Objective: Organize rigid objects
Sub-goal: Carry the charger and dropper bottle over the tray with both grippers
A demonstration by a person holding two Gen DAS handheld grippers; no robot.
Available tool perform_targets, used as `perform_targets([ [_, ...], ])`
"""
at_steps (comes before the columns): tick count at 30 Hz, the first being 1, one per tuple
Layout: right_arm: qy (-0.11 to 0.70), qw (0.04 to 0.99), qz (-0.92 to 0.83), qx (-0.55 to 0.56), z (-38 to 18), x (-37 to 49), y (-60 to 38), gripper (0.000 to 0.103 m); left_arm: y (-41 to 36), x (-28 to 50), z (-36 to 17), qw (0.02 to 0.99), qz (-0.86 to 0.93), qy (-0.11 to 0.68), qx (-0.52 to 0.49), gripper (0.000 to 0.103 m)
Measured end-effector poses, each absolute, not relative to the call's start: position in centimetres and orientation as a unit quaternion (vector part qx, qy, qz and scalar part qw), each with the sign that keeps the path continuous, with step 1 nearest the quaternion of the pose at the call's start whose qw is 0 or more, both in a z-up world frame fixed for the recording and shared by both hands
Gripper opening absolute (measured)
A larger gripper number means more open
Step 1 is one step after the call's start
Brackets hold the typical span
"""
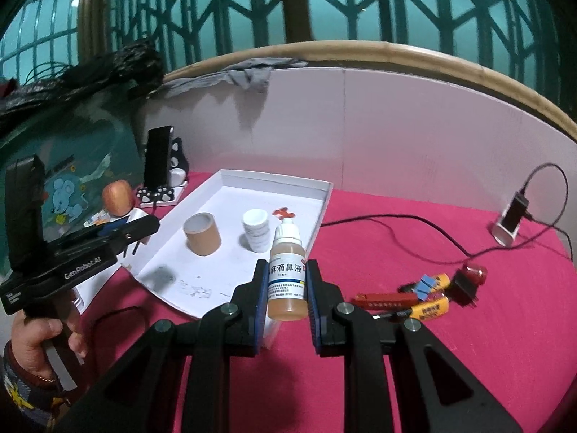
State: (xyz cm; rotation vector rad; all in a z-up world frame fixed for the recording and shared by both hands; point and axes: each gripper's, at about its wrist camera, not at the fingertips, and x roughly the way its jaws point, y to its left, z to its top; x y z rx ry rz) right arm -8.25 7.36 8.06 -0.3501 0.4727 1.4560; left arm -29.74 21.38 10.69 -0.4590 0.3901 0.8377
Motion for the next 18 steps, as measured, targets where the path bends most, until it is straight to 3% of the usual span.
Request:
perform_targets([
  [18,0.204,0.681,0.672,-0.205,8.0,-12.0,11.4,0.019,23.2,-31.7,10.6,0.858,0.425,0.181,-0.225,0.025],
])
